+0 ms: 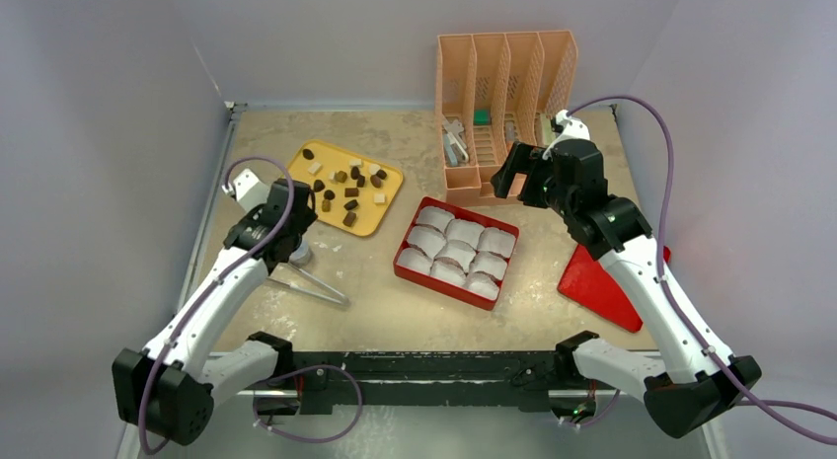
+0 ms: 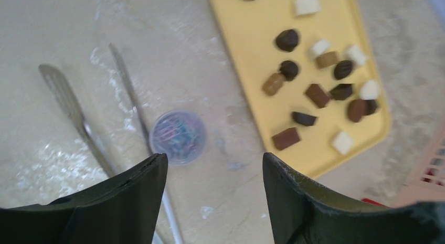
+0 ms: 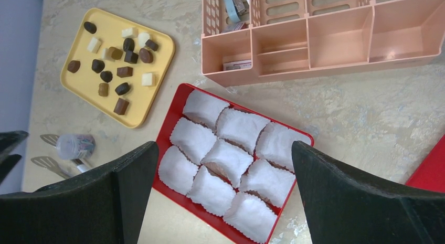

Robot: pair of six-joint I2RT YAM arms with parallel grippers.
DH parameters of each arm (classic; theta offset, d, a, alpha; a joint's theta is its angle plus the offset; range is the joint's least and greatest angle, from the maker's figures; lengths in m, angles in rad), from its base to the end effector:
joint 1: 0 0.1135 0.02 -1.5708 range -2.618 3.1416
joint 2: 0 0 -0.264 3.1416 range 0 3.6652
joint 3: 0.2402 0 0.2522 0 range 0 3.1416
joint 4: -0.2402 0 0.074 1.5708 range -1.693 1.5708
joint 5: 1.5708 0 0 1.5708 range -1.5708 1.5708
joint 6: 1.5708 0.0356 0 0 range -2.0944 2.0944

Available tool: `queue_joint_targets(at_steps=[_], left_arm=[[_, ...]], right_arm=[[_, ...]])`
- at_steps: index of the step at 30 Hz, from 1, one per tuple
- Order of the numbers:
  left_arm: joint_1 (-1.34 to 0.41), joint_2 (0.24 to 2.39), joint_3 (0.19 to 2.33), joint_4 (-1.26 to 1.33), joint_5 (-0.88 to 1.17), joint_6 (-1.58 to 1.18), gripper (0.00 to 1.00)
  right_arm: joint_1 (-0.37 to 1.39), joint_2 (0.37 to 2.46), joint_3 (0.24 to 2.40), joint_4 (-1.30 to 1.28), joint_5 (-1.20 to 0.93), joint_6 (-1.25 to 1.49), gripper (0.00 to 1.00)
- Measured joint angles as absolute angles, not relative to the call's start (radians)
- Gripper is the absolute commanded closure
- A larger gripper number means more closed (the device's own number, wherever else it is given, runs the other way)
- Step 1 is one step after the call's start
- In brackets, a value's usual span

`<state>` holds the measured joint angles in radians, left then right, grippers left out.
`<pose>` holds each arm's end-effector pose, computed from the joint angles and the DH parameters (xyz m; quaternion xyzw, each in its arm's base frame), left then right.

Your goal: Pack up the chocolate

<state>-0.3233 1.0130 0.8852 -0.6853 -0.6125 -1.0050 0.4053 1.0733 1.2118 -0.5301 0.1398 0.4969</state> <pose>0.1978 -0.0447 0.2909 -0.4012 0.7976 0.0032 0.4503 0.2127 0.0859 0.3970 0.0768 0.8265 0.1896 0.5245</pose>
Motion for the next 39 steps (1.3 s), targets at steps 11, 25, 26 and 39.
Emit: queue_joint_targets(at_steps=[11, 25, 26, 39], left_arm=[[-0.323, 1.145, 0.778, -0.818, -0.595, -1.360, 0.45], [-0.323, 1.072, 0.643, -0.824, -0.532, -1.509, 0.42], [-0.323, 1.065, 0.633, -0.824, -0.531, -1.513, 0.42], [-0.323, 1.066, 0.531, -0.743, -0.504, -1.538, 0.44]], right_arm=[[0.405, 1.073, 1.211, -0.530, 0.142, 0.497, 0.02], [0.405, 1.073, 1.199, -0.529, 0.146, 0.493, 0.02], [0.405, 1.073, 1.196, -0.529, 0.146, 0.493, 0.02], [0.405, 1.073, 1.187, -0.529, 0.146, 0.493, 0.02]])
